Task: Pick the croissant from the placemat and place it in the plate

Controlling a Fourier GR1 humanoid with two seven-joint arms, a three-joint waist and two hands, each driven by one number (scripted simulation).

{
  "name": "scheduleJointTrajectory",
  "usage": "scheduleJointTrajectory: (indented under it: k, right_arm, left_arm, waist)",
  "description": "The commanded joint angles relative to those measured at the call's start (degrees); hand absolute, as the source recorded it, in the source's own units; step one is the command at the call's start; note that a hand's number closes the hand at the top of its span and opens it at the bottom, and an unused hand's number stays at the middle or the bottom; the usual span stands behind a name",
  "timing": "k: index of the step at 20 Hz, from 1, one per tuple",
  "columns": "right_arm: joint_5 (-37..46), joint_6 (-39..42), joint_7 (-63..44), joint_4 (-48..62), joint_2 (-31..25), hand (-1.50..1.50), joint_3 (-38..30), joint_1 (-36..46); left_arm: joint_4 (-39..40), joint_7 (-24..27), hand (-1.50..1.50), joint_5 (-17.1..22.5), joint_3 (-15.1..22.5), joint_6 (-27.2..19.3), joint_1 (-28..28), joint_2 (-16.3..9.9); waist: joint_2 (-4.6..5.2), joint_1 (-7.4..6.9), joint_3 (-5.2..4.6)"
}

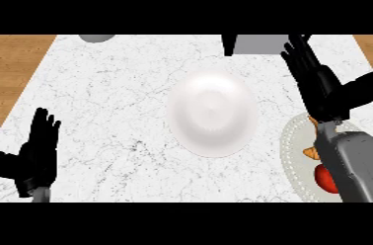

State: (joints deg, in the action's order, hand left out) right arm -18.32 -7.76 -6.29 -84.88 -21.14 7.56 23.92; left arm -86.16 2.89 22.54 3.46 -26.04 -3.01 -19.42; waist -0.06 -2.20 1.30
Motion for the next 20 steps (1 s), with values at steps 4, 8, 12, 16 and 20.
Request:
scheduleJointTrajectory:
  k: [4, 8, 12, 16, 20]
  right_arm:
    - [-2.45, 4.93, 6.40, 2.79, -13.58, 1.50, -14.92, -2.00]
    - [12.60, -3.09, 6.95, 11.98, -25.06, 1.50, -17.35, -8.55]
    - [7.59, -10.65, 23.37, 17.58, -15.80, -1.50, -27.08, -14.35]
    - [3.20, -3.03, 36.25, 23.09, -14.38, -1.50, -31.92, -17.04]
    - [6.18, 2.38, 36.36, 23.91, -17.84, -1.50, -31.43, -21.64]
  left_arm:
    - [2.83, -5.41, 0.00, -2.33, 7.05, 3.65, -1.40, -0.47]
    - [1.59, -7.17, 0.00, -1.18, 10.63, 7.87, -2.10, -0.02]
    - [3.72, -8.55, 0.00, -1.42, 13.63, 10.49, 0.13, 1.45]
    - [7.37, -10.35, 0.00, -0.63, 12.71, 13.46, 5.03, 2.54]
    - [3.78, -10.14, 0.00, -2.68, 12.05, 14.62, 0.91, 1.01]
  waist:
    - [0.47, 5.41, -1.12]
    - [1.46, 8.24, -1.29]
    - [0.47, 5.14, -1.03]
    - [0.19, 2.90, -1.24]
    - [0.05, 2.23, -1.29]
